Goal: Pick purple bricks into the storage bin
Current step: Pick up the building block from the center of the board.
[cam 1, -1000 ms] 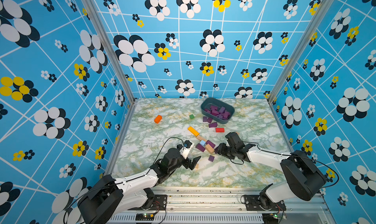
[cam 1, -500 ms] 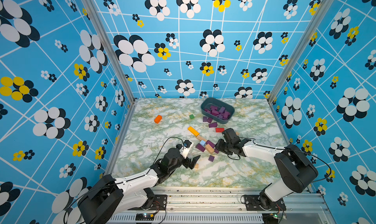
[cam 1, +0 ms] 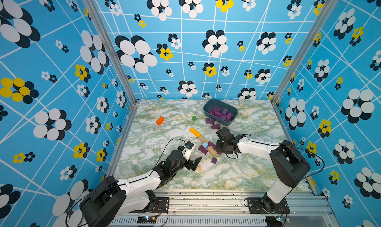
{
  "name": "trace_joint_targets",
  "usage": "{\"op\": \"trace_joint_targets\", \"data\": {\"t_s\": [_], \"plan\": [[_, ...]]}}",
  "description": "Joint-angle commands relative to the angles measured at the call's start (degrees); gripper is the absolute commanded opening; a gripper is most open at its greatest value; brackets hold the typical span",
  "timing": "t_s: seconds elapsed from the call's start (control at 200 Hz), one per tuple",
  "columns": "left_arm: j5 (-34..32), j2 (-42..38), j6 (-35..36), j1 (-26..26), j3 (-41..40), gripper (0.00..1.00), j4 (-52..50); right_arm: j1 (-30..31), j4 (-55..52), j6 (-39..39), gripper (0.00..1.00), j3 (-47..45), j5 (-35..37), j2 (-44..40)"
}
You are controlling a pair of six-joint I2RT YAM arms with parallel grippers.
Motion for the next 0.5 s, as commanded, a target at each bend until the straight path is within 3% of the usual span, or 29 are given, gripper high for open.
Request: {"op": "trace_joint_targets", "data": {"t_s": [0.0,0.11,0.21,0.325,0.495], "plan": [[-1.71,0.55,-0.78,-0.2,1.35,0.99,-0.81,0.23,-3.4,-1.22,0.38,1.28,1.91,2.69],[-1.94,0.91,-1.07,-0.15,1.61,1.0,-1.07,0.24,-3.53,-1.32,0.37,2.35,1.68,4.75],[-1.88,0.96,-1.17,-0.16,1.59,0.99,-1.17,0.25,-4.18,-1.19,0.31,2.73,2.21,5.54],[-2.59,1.11,-1.09,-0.12,1.7,0.99,-1.34,0.25,-4.41,-1.73,0.22,2.15,3.32,3.78],[-2.81,1.69,-1.07,0.05,2.04,0.99,-1.53,0.23,-3.83,-2.02,0.19,1.36,3.3,-0.48]]}}
